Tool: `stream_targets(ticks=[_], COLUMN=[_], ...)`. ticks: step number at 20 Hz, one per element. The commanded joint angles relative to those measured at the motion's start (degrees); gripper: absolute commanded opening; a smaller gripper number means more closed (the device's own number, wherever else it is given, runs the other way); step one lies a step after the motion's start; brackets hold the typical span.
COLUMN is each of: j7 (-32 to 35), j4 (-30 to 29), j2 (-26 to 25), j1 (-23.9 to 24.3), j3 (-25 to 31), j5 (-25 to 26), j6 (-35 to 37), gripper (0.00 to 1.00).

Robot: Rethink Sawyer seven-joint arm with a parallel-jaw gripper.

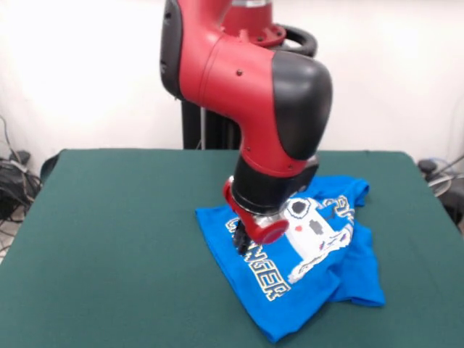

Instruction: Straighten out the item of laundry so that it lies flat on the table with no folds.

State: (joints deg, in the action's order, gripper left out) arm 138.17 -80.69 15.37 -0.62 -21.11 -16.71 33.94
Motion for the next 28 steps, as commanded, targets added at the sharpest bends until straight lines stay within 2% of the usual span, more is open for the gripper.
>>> stream_targets(ticks=[1, 5, 12, 19, 28], j7=[-0.5, -1.6, -0.6, -1.7, 0.6], j4=[-4.4, -5.5, -10.8, -16.1, -14.9], j2=[0.5, 0.8, 1.2, 3.4, 3.6], j1=[4.2, 5.2, 6.4, 9.9, 9.9], j3=[6.9, 7.8, 9.7, 15.9, 16.7], j5=[2.1, 2.7, 3.6, 3.0, 3.4], j6=[3.1, 3.9, -3.7, -5.0, -3.9], gripper=[0.00, 0.00, 0.00, 0.00, 0.00])
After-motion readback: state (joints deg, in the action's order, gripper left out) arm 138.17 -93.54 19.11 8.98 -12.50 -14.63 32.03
